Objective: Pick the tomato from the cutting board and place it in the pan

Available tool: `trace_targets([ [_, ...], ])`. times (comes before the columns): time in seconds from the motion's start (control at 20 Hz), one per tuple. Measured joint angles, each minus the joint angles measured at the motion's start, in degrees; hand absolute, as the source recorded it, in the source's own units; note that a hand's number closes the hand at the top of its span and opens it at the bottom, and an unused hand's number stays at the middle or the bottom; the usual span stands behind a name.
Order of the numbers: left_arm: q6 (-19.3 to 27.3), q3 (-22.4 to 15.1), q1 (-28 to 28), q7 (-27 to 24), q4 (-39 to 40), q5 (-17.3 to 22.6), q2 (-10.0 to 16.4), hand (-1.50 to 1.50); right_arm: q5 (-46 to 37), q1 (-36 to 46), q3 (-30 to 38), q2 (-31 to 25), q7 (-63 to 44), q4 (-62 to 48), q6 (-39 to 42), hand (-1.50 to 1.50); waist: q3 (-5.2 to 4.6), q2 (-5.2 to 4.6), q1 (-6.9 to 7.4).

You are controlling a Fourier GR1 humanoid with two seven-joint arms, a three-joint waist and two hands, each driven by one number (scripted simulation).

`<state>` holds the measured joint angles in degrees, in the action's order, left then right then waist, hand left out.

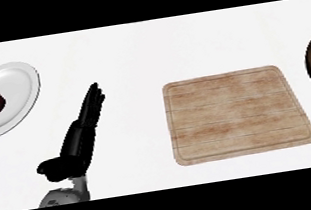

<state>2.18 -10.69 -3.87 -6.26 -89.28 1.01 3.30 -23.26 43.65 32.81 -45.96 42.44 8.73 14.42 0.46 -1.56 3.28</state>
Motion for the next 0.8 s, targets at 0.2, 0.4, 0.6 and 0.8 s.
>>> trace_targets([
  [0.2, -0.08, 0.73, 0.53, -0.06, -0.36, 0.47, 0.29, 0.00, 2.28, -2.31, 1.99, -3.29, 0.78, -1.72, 8.08, -1.50, 0.03, 0.12, -0.51],
  [0.4, 0.27, 1.11, 0.42, 0.88, -1.31, 0.49, 0.45, 0.00, 3.24, -5.09, 2.32, -5.91, -0.15, -1.63, 13.80, -1.50, 0.07, 0.38, -1.24],
  [0.6, 0.29, 1.26, 0.99, 0.65, -1.12, 0.56, 0.39, 0.00, 3.29, -8.12, 1.56, -6.49, 0.36, 0.02, 16.13, -1.50, 0.11, 0.49, -1.71],
  [0.8, 0.03, 1.38, 1.68, 0.61, -1.59, 0.71, 0.70, 0.00, 3.76, -10.73, 1.06, -6.72, 1.44, 2.06, 16.65, -1.50, 0.16, 0.64, -1.93],
])
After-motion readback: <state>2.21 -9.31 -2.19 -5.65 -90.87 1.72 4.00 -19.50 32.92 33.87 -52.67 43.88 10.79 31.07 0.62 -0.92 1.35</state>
